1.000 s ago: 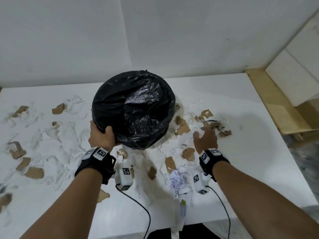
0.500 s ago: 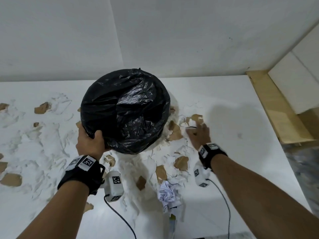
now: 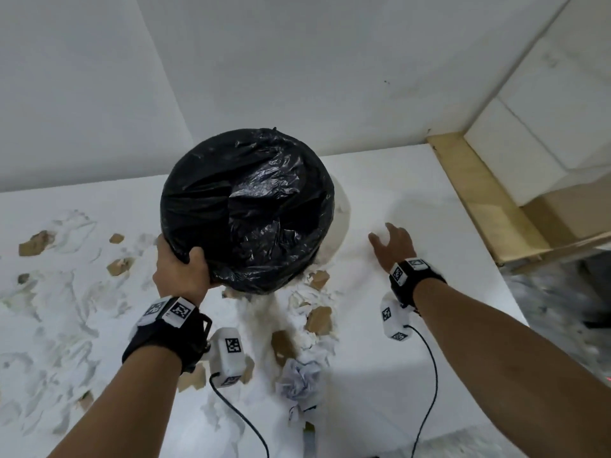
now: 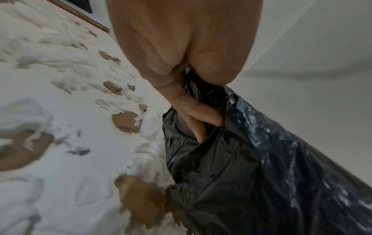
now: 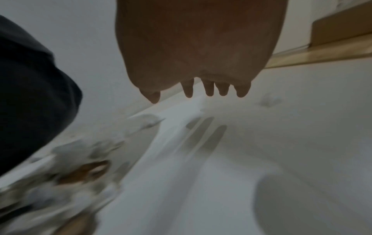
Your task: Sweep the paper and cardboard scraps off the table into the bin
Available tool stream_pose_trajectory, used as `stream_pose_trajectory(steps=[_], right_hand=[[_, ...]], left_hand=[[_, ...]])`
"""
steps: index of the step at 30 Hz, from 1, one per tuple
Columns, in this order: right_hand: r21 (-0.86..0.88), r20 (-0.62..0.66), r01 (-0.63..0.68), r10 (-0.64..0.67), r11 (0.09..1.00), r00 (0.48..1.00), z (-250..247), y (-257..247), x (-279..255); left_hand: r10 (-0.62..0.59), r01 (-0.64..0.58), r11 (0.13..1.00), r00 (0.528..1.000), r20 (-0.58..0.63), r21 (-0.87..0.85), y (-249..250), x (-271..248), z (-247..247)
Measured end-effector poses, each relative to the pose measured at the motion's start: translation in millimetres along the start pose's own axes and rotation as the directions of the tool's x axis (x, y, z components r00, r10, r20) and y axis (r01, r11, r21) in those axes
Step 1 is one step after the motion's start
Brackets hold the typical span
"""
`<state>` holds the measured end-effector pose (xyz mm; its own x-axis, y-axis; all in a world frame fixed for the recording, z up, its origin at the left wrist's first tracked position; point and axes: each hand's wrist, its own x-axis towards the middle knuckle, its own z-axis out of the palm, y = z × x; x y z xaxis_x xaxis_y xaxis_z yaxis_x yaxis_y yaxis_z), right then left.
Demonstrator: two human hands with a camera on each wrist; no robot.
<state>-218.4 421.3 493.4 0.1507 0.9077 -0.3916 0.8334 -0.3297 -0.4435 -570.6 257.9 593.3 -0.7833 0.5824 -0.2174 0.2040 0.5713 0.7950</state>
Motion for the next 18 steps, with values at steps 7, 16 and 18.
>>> stream_pose_trajectory(steps=[7,16,18], right_hand=[[-0.052,0.023,-0.163,0.164,0.985,0.986,-35.9,76.8,24.1],[0.165,0.118,0.134,-0.154,0.977,0.981,36.5,-8.9,-16.7],[0.225,0.163,0.184,-0.223,0.957,0.961,55.5,-36.6,-28.5]], left_hand=[[0.086,-0.085,0.996,0.994,0.071,-0.015,28.5,-10.0,64.9],[0.01,-0.01,0.999,1.0,-0.006,0.033,23.7,-4.7,49.4],[-0.009,0.011,0.999,0.998,-0.057,0.031,15.3,-0.6,32.3]])
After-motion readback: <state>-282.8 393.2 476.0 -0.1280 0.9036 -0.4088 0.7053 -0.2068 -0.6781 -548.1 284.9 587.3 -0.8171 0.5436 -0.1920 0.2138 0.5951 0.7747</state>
